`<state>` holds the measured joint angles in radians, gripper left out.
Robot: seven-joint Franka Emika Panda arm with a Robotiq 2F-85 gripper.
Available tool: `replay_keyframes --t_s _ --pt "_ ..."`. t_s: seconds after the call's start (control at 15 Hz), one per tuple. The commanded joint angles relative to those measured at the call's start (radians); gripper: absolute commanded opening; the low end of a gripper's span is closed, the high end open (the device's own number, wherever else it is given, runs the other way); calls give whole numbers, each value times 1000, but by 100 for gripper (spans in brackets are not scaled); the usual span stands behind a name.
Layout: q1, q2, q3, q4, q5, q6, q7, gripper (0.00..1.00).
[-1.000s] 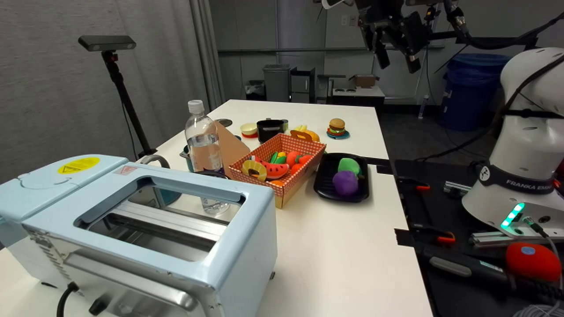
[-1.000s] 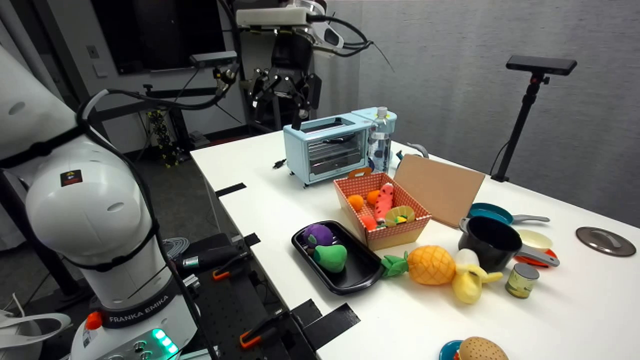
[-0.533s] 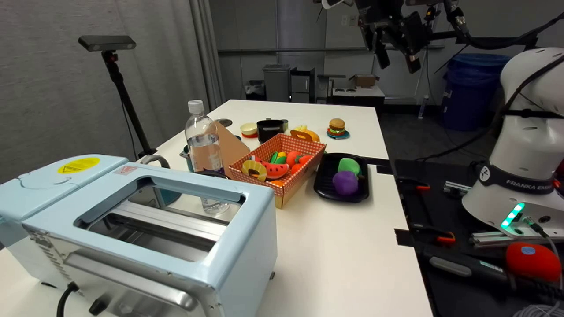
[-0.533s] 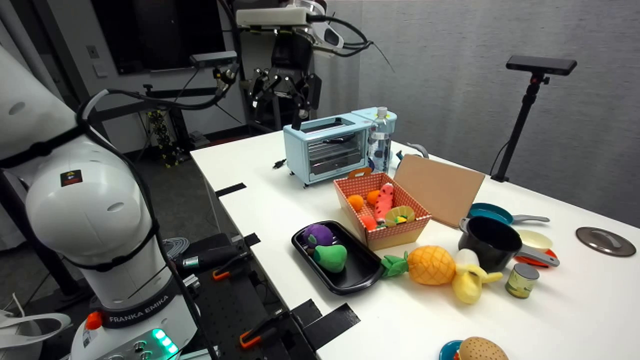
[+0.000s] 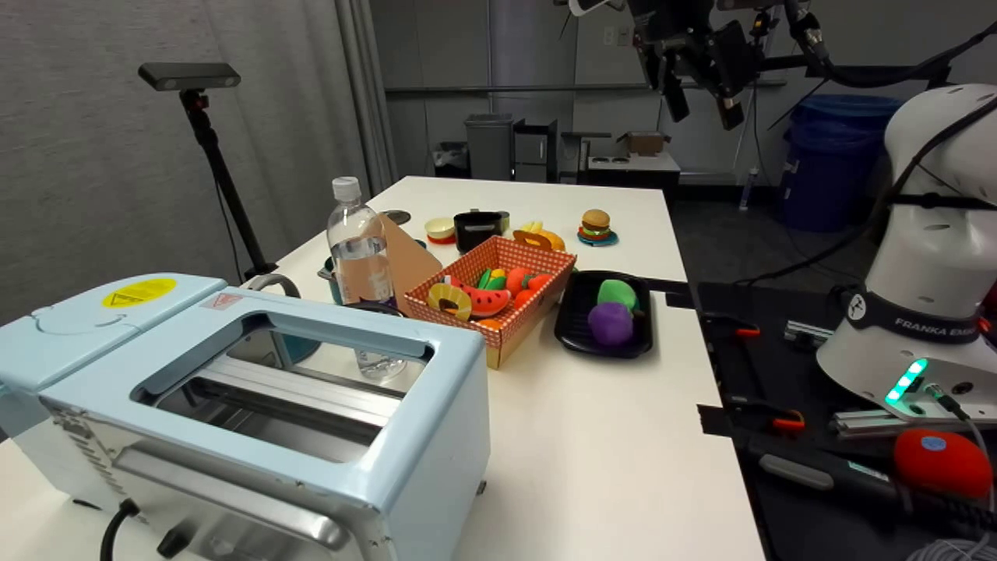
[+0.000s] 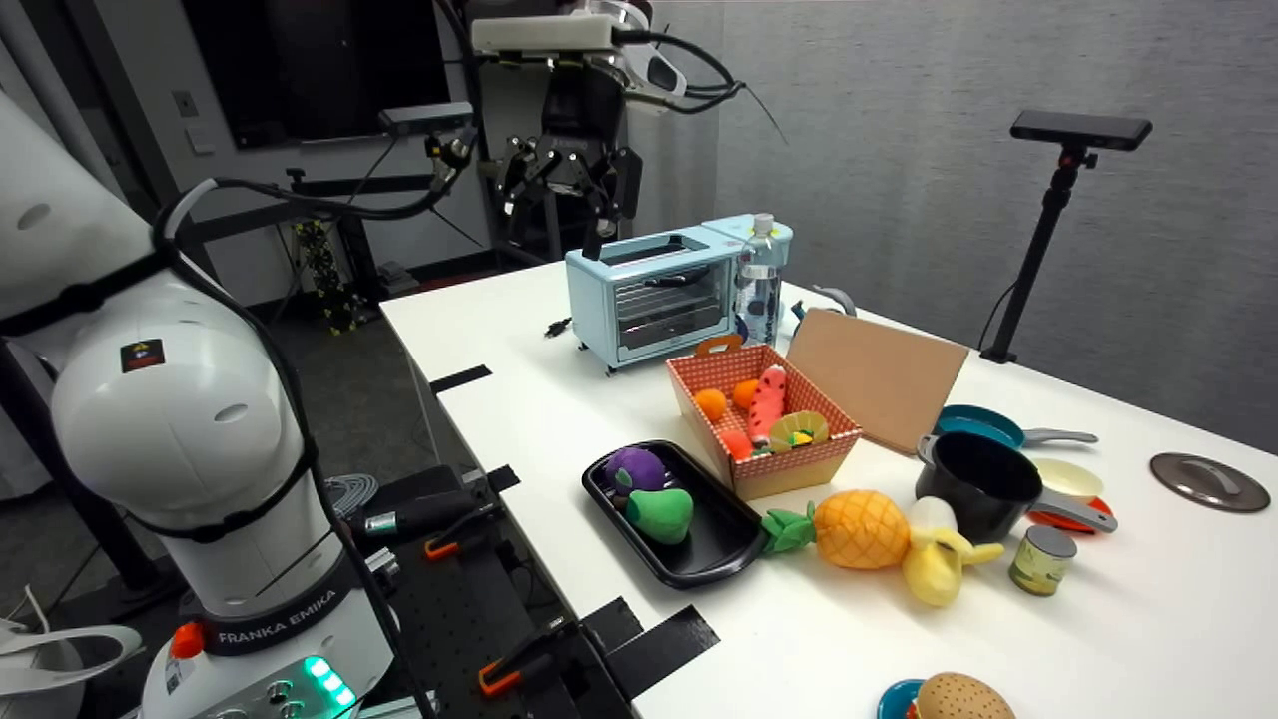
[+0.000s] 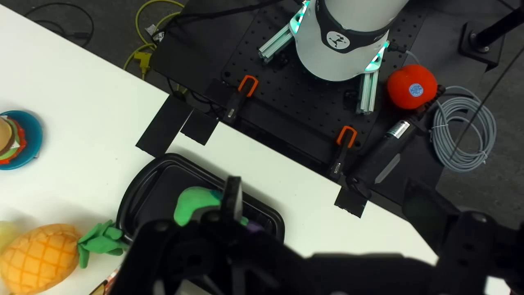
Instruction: Take the big orange plush toy out of the box and put it on the tray
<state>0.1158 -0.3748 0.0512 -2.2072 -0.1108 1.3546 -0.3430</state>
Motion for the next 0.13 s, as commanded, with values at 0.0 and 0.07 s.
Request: replay_keyframes --t_s 0.0,0.07 --pt "7 1 -6 1 -1 -1 2 100" --pt "7 1 -6 1 -1 -1 2 100"
